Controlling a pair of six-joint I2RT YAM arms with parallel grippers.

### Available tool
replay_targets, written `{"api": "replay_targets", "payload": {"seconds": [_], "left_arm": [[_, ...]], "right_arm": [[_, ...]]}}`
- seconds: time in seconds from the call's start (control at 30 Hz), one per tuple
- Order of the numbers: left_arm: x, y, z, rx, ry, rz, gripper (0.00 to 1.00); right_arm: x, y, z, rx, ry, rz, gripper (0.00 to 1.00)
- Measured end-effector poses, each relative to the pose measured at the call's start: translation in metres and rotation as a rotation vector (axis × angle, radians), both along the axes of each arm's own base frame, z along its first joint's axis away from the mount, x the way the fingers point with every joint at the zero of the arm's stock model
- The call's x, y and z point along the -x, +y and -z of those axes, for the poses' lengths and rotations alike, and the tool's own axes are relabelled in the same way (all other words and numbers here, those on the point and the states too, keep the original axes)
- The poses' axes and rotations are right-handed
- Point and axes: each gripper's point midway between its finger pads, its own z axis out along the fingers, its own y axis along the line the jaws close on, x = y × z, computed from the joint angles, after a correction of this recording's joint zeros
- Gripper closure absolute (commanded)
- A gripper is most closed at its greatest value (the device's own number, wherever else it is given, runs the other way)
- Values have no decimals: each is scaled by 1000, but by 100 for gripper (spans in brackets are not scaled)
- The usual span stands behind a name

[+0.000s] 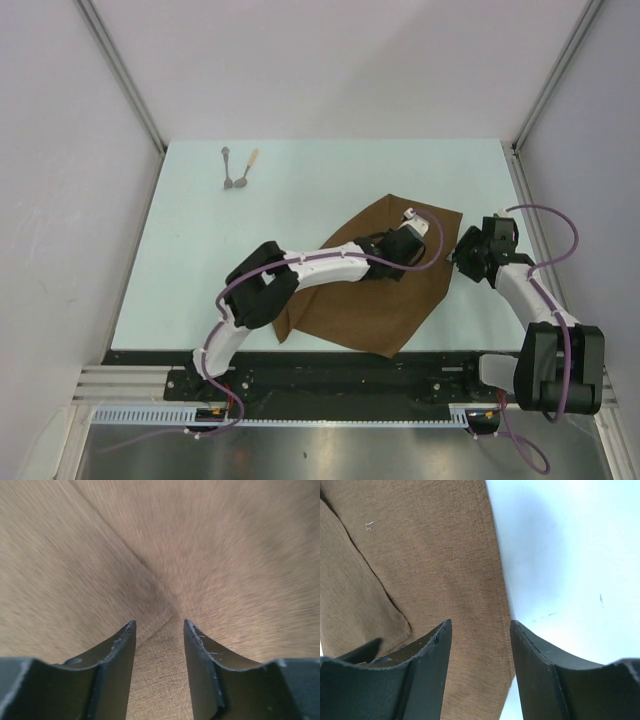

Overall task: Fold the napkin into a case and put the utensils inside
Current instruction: Flatten out the crumpled napkin at the center of the board.

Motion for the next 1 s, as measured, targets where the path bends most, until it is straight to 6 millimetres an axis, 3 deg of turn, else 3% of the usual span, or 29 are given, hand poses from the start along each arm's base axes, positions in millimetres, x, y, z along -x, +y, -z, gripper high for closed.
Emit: {"api": "replay_targets", "payload": {"seconds": [0.13,0.3,0.43,0.73,0.83,0.93,1.0], "left_arm": [[8,7,27,-69,28,-5,56],[7,2,23,-56,21,-2,50],[9,1,24,-60,17,0,51],[1,-6,28,-45,0,-8,70],[-2,-8,28,-24,16,-5,79],[-6,-7,28,-8,29,-7,97],[-9,-7,28,-1,31,-9,100]], "right_arm": [[3,-3,-3,7,-14,-4,46],[8,2,4,-16,6,-23,46],[9,5,11,-26,21,-33,47],[13,16,13,-37,29,-67,48],[13,18,13,-40,29,-75,49],[12,22,13,-42,25,-85,50],[11,25,15,-45,28,-92,51]]}}
